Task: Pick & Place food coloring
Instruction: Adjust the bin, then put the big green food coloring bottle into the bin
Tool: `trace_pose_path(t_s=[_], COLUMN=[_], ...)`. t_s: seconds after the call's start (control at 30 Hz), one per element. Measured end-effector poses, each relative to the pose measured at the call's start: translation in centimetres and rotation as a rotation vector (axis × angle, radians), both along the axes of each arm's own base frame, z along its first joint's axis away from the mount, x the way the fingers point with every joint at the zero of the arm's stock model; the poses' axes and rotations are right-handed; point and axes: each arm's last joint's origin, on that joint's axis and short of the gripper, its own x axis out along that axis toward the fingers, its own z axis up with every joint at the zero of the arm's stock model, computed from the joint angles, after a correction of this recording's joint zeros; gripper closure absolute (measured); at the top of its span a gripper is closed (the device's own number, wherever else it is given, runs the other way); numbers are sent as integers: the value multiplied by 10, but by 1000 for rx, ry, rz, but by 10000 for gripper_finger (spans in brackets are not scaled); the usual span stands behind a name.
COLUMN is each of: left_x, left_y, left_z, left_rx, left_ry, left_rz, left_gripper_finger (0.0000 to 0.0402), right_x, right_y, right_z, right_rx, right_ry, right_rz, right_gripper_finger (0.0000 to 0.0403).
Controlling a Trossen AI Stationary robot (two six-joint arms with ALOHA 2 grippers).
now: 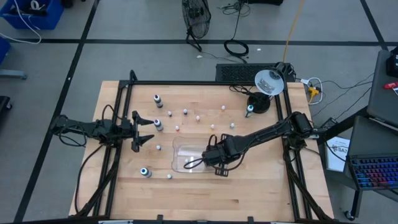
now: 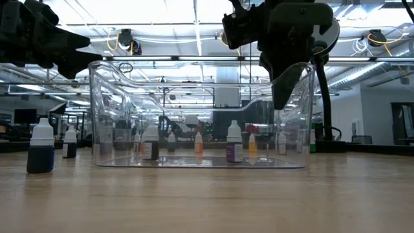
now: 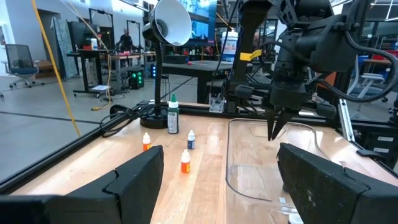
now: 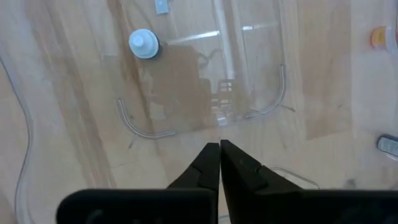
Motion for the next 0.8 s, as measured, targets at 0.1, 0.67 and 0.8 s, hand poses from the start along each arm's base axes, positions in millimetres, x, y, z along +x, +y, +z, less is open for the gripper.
trace_pose_path(t_s=[0.1,0.67,0.8], left_x=[0,0,0], left_y=[0,0,0], left_z=[0,0,0], left_rx=[0,0,0], left_ry=[0,-1,0], left_rz=[0,0,0], left_gripper_finger=[91,91,92], right_x=[-3,-34,-64], right_y=[-1,-12,-37], right_z=[4,73,95], right_rx=[-5,-277,-455], right_ry=[1,-270,-270], right_rz=[-16,-41,-178], right_gripper_finger=[401,402,401])
